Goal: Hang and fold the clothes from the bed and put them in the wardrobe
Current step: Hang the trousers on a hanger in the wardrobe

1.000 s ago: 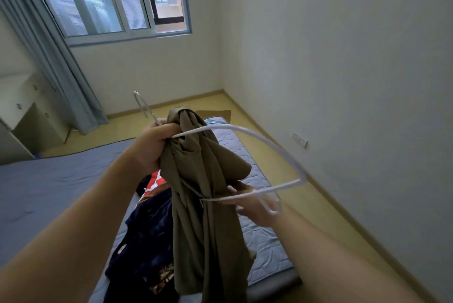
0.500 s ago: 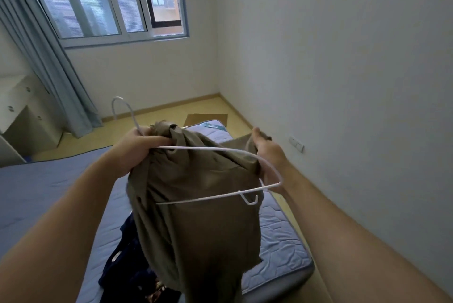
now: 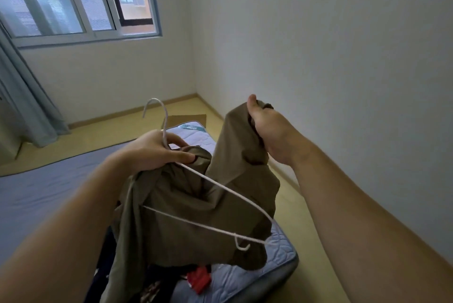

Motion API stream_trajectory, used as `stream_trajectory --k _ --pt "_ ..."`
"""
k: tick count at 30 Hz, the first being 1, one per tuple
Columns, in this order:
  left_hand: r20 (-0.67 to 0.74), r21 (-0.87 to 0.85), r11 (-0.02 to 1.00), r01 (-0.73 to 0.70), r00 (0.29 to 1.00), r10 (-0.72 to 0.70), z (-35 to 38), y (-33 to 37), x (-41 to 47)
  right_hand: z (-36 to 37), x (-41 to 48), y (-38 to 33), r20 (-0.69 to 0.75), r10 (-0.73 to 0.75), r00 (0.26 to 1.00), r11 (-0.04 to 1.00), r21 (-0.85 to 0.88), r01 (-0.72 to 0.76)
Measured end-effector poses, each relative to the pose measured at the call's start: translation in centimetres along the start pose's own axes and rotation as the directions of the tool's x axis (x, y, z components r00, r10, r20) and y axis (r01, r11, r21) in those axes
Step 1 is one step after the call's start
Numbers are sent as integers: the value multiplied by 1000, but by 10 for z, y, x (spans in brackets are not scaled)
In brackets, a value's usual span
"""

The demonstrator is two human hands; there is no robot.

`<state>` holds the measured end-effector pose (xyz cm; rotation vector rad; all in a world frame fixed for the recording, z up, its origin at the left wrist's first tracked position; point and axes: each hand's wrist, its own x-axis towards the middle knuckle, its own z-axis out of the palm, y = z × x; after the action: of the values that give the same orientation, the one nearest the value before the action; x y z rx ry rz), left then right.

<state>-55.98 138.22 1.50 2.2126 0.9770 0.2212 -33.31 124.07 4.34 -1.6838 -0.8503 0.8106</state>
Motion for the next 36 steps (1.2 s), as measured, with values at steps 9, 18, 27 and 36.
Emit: stream_trajectory --k 9,18,27,36 --pt "-168 4 998 -70 983 70 -16 -13 37 -59 3 19 -208 -125 970 729 -682 -53" --pt "-331 281 954 -106 922 200 -5 -9 97 -89 -12 30 87 423 902 432 -895 -116" --pt "-353 303 931 -204 883 308 0 3 141 -124 -19 48 -350 154 924 485 -788 -379" --pt "-310 134 944 -301 892 329 16 19 174 -143 -22 67 -530 98 843 951 -201 -236"
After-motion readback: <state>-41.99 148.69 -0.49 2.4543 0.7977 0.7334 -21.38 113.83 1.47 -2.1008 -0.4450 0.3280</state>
